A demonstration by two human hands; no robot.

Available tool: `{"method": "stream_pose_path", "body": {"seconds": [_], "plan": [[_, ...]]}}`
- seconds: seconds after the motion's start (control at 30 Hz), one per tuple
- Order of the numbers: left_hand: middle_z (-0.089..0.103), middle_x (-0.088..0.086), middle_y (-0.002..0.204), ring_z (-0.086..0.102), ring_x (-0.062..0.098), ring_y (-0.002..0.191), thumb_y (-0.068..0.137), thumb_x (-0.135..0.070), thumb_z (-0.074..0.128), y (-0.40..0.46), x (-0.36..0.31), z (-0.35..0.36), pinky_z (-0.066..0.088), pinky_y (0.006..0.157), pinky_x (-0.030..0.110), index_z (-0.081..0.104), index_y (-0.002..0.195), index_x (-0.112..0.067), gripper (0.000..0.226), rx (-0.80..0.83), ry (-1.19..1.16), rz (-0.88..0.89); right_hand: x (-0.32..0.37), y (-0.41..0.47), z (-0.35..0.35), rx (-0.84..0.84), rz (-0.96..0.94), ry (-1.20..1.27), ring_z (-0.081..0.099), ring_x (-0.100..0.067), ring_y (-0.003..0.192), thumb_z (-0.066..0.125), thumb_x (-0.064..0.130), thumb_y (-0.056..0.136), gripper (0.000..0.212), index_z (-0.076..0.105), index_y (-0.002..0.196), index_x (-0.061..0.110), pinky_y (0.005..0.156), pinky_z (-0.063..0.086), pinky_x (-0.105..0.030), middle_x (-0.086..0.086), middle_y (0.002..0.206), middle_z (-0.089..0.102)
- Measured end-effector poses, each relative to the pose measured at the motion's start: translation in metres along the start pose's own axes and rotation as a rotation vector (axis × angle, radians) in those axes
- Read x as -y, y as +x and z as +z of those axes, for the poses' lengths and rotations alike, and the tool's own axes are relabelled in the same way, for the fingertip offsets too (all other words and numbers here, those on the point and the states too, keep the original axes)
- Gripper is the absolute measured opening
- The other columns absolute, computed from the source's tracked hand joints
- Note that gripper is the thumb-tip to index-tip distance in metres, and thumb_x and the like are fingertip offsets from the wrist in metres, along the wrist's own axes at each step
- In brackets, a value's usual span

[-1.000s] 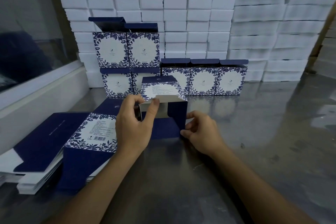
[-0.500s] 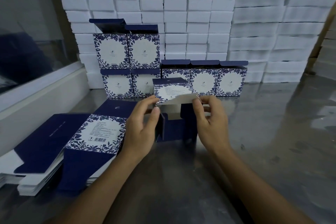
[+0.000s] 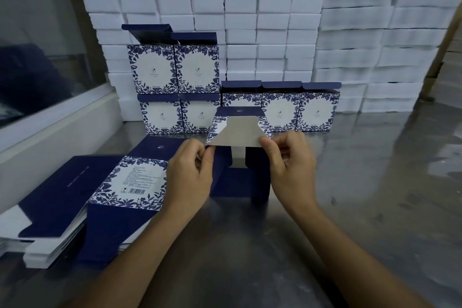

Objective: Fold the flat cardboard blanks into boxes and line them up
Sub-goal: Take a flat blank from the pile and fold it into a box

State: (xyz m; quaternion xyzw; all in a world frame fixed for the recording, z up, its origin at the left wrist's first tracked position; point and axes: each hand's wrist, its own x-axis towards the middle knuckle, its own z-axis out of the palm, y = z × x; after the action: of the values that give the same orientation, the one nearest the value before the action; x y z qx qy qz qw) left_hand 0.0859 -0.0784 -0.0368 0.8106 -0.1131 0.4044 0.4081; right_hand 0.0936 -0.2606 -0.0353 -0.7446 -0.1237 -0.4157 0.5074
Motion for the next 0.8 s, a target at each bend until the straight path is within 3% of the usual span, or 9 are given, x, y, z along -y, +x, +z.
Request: {"method": "stream_pose_path", "body": {"seconds": [0.13,0.33,0.53,0.7,0.8], "plan": [[0.041,-0.01,0.062,0.04,0.007,0.056,0.095,-0.014,0.062,0.001,0.002,-0.002,0.029,0.054,0.014,0.043,0.069,-0.013,0.033,0.013,-0.008,0.03,0.001,0.001,0.0,0.002,0.012,0.004,0.053,-0.004,0.077,0.059,0.045,0.093,0.024,0.048,0.074,0.034,0.068,0.041,-0.014,0.008,0.082,0.052],[0.048,-0.001,0.057,0.051,0.022,0.056,0.098,-0.037,0.051,-0.006,0.014,-0.002,0.036,0.053,0.035,0.046,0.067,-0.012,0.041,0.303,0.212,0.019,0.0,0.002,-0.002,0.005,0.073,0.031,0.055,-0.007,0.077,0.055,0.051,0.088,0.031,0.056,0.078,0.022,0.069,0.043,-0.016,0.0,0.085,0.058],[0.041,-0.006,0.054,0.049,0.026,0.055,0.097,-0.038,0.054,-0.002,0.01,-0.006,0.029,0.054,0.032,0.036,0.061,-0.02,0.044,0.338,0.296,0.024,0.0,0.002,-0.003,0.015,0.098,0.032,0.055,-0.007,0.077,0.055,0.051,0.089,0.032,0.056,0.078,0.021,0.069,0.043,-0.016,-0.002,0.087,0.059],[0.046,-0.006,0.072,0.057,0.024,0.08,0.096,-0.047,0.054,-0.003,0.011,-0.008,0.034,0.068,0.033,0.038,0.068,-0.025,0.039,0.517,0.456,0.012,-0.001,0.003,-0.004,0.019,0.118,0.026,0.056,-0.008,0.078,0.055,0.052,0.089,0.034,0.058,0.079,0.02,0.071,0.046,-0.02,-0.003,0.088,0.06],[0.037,-0.013,0.065,0.058,0.024,0.082,0.097,-0.041,0.055,-0.004,0.01,-0.007,0.028,0.072,0.033,0.03,0.062,-0.03,0.044,0.532,0.491,0.02,0.0,0.003,-0.004,0.017,0.126,0.028,0.056,-0.008,0.078,0.055,0.053,0.089,0.032,0.057,0.078,0.022,0.071,0.046,-0.02,-0.003,0.088,0.06]]}}
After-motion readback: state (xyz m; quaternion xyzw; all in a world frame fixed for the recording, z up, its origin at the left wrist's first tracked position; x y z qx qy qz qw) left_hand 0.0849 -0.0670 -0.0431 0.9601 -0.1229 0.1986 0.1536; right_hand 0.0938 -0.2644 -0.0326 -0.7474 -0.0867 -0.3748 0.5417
